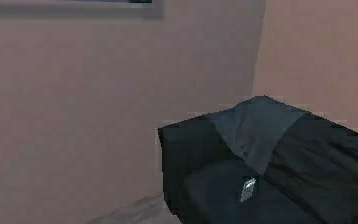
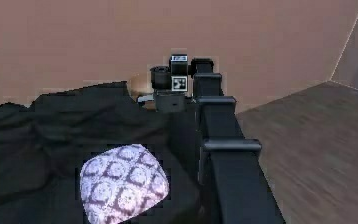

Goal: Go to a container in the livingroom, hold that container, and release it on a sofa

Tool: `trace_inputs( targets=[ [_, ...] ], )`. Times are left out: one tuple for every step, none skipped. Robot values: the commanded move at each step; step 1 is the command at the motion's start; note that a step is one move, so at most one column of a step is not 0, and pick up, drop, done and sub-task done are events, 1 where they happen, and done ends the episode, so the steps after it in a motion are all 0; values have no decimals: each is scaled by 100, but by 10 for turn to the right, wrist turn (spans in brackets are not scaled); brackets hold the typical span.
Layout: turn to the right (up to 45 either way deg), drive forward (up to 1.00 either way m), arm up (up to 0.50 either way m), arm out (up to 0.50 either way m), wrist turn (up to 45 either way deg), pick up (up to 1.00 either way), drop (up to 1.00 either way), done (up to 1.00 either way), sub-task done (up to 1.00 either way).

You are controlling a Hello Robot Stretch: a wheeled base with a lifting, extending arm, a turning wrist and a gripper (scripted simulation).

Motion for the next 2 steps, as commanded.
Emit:
trace_inputs(
  targets=[
    [-450,0,0,0,0,0,0,0,0],
    [-180,0,0,0,0,0,0,0,0]
  ],
)
